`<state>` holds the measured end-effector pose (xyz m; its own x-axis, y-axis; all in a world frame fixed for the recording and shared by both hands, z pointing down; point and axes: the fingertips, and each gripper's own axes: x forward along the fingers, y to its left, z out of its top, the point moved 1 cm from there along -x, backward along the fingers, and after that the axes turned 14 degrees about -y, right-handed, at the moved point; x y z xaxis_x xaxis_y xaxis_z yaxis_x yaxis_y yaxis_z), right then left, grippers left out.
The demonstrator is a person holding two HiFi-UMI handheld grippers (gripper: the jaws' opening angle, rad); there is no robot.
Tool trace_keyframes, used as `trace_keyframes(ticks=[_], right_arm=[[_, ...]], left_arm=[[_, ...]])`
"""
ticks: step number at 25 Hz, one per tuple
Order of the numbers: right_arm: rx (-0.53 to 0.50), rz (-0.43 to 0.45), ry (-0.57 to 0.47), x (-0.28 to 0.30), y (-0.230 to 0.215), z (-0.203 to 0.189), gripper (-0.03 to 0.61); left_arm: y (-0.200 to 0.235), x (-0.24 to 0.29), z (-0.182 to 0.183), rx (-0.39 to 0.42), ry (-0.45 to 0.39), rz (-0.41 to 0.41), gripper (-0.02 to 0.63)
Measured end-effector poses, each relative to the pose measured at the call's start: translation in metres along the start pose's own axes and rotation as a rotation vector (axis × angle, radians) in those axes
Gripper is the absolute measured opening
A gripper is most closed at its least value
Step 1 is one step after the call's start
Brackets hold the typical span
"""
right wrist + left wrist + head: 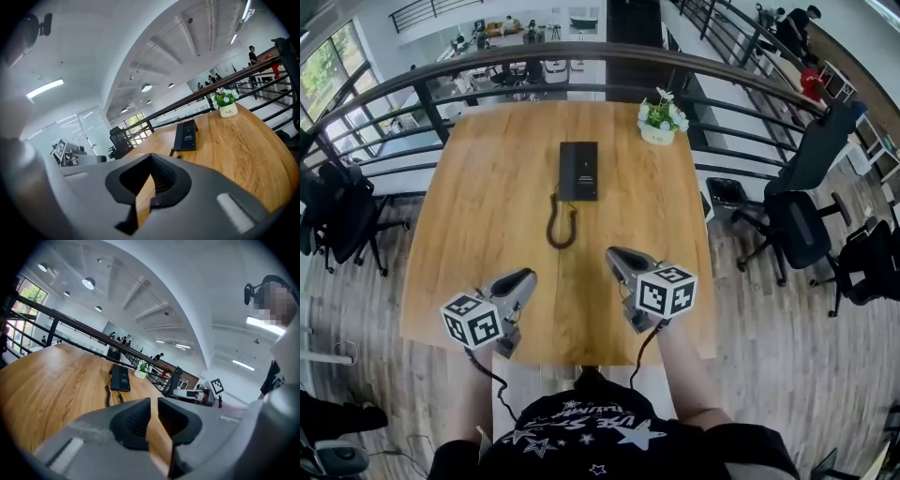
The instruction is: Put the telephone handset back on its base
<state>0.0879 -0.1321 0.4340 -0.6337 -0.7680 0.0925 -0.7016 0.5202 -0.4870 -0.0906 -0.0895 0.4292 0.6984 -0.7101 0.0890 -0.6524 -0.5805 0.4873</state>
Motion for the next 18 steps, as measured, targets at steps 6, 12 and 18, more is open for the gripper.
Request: trace_keyframes(ticks=[6, 12, 18], right_arm=[[-0.029, -0.025, -0.009, -0.013, 0.036, -0.005, -0.002], [-0.054, -0.054, 0.019, -0.037, 0.076, -0.034, -0.002], [-0.065, -0.080, 0.014, -0.074, 0.113, -0.055, -0.002]], left_arm=[[-0.015, -0.035, -0.021, -0.028, 0.029, -0.030, 0.052], [-0.029, -0.080, -0.051, -0.066, 0.050, -0.039, 0.052], [-0.049, -0.126, -0.078, -0.087, 0.073, -0.036, 0.052]])
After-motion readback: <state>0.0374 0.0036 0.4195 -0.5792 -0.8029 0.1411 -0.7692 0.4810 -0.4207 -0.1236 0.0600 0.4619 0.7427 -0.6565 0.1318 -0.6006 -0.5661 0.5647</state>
